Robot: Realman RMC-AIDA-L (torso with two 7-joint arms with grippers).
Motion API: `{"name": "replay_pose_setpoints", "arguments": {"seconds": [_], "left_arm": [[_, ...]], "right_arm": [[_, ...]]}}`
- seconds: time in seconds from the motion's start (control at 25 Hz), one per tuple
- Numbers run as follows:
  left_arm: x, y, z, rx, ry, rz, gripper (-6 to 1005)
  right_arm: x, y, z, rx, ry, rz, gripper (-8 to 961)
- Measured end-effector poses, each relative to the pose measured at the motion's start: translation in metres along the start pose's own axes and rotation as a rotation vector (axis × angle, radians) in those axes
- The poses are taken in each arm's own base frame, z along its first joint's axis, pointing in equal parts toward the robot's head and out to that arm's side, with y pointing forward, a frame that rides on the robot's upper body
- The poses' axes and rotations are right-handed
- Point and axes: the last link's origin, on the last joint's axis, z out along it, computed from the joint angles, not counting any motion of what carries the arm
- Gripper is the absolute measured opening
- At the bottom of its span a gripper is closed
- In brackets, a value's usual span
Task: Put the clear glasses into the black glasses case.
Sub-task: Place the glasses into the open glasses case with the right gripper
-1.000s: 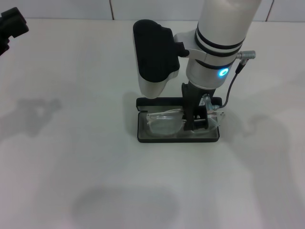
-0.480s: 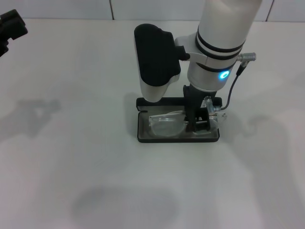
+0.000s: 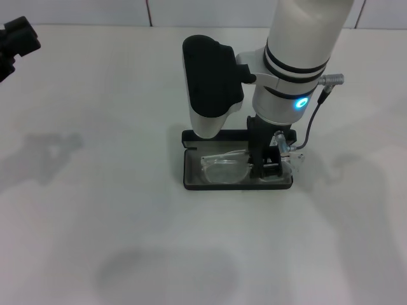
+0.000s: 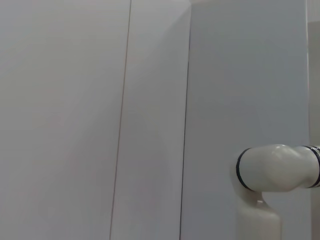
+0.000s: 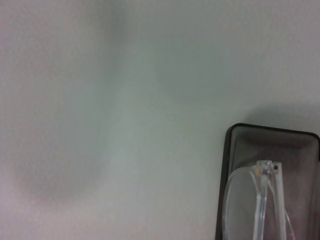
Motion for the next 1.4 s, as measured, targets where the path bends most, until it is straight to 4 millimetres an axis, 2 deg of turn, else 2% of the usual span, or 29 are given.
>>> {"name": "replay_pose_setpoints", "arguments": {"seconds": [0.96, 1.4], "left_arm": [[-0.003, 0.003, -0.004, 0.008, -0.003, 0.003, 111], [-0.004, 0.004, -0.007, 0.014, -0.005, -0.001, 112]], "right_arm": [[-0.002, -0.001, -0.001, 0.018, 0.002, -0.002, 222], [-0.01, -0.001, -0.011, 0.066, 0.015, -0.036, 225]]}}
